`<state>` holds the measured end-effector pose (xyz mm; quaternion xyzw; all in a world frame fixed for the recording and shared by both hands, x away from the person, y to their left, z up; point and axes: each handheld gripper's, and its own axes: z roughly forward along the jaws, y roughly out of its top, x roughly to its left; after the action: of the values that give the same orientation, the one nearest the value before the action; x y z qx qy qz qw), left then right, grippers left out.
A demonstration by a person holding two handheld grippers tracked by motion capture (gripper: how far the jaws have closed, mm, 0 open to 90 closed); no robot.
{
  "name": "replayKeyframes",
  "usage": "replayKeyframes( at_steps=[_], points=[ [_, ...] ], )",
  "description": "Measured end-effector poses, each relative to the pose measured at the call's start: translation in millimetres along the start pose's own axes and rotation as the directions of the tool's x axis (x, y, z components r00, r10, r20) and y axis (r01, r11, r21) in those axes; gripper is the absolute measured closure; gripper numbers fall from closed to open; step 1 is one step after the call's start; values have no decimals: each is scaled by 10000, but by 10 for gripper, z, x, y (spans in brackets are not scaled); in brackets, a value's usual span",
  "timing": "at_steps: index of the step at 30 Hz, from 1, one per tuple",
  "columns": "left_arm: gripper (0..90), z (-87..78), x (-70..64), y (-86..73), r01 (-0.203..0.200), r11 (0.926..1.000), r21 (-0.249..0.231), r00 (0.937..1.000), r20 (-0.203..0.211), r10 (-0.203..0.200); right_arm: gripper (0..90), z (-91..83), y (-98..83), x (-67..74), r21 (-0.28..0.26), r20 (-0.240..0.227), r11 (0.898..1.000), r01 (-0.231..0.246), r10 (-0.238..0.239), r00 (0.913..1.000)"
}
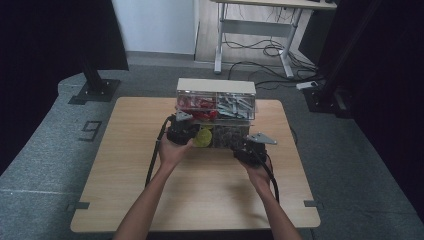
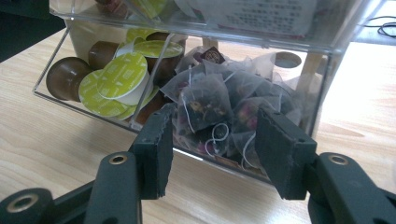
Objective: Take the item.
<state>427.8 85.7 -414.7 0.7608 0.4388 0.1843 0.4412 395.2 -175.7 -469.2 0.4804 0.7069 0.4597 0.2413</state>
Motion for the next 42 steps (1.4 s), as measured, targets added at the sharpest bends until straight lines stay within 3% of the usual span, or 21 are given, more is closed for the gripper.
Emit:
replayKeyframes(
  at_steps=[16,33,42],
  points=[
    [896,-9,-16,7,126,9999,-55,9999,96,-126,467,178,77,54,46,14,9999,-93,93,10000],
    [896,-5,-17,19,136,9999,-62,9998,156,-135,465,270,107,66,76,157,9998,193,-194,9997],
    [895,4,-17,22,137,9999,-23,9998,149,-137,472,399,104,68,28,180,10000,12,-12,9998]
  ],
)
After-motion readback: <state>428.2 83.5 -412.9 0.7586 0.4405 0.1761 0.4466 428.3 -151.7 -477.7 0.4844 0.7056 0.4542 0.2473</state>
